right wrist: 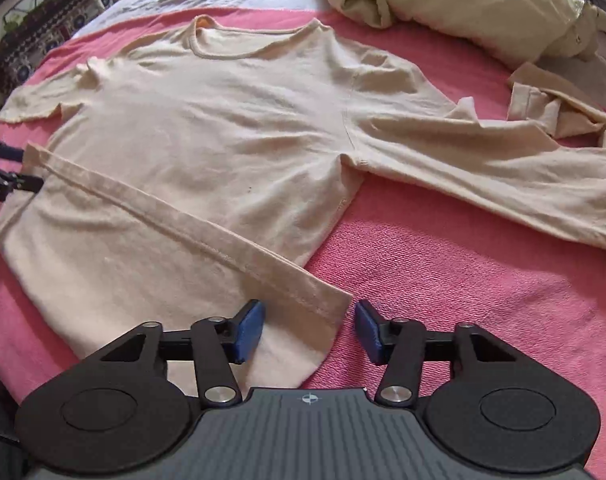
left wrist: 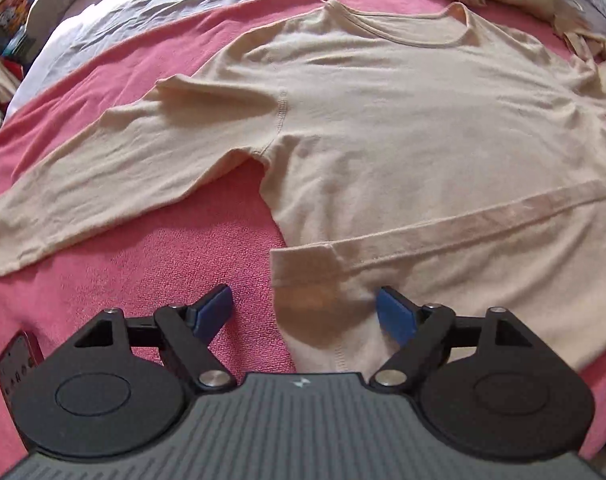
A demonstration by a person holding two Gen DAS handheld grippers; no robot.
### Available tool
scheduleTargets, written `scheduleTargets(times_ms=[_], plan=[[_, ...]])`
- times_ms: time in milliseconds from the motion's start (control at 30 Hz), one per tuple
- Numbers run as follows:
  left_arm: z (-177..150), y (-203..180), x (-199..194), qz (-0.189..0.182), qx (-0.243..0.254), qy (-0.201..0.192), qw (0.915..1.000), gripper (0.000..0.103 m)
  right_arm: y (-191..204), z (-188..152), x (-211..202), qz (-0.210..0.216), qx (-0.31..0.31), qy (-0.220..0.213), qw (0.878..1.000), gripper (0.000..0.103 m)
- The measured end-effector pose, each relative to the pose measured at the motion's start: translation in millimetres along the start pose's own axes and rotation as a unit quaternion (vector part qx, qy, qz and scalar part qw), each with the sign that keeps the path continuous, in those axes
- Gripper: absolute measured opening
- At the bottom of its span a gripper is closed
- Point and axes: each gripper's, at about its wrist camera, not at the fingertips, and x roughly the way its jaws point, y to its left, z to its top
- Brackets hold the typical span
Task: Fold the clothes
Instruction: 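Close both grippers on the folded hem edge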
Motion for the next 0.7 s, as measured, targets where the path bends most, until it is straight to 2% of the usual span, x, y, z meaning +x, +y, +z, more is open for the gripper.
scheduleTargets(times_ms=[33, 100, 167, 233, 333, 500, 700], plan=[[-0.5, 0.4, -3.1, -0.006, -0.012, -0.009, 0.9999, 0.07, 0.0, 0.8, -1.3, 0.006, 0.007, -0.002, 1.0, 0.032], [-1.1, -1.8, -7.2, -0.016, -0.014, -0.021, 0.9995, 0.051, 1.2, 1.0, -4.7, 0.013, 0.013, -0.004, 1.0, 0.022], [-0.9, -4.2, -7.8, -0.016, -0.011, -0.024, 0.9995, 0.048, 1.0, 0.1, -8.0, 0.021, 0.017, -0.005, 1.0, 0.017], [-1.4, -5.1, -8.6, -0.012, -0.008, -0.026, 0.9996, 0.039, -0.6, -0.8, -10.8, 0.024, 0.023, -0.005, 0.999, 0.015], [-0.2, -1.7, -12.7, -0.014, -0.014, -0.032, 0.9993, 0.017, -1.6, -0.7, -14.8, 0.026, 0.029, -0.008, 0.999, 0.013], [2.2, 1.5, -23.7, 0.007, -0.032, -0.033, 0.9989, 0.009, 0.4, 4.5, -25.0, 0.023, 0.04, -0.027, 0.999, 0.013], [12.5, 12.1, -41.9, 0.031, -0.071, -0.061, 0.9951, 0.007, -0.9, 16.3, -33.8, 0.027, 0.048, -0.046, 0.997, 0.012]])
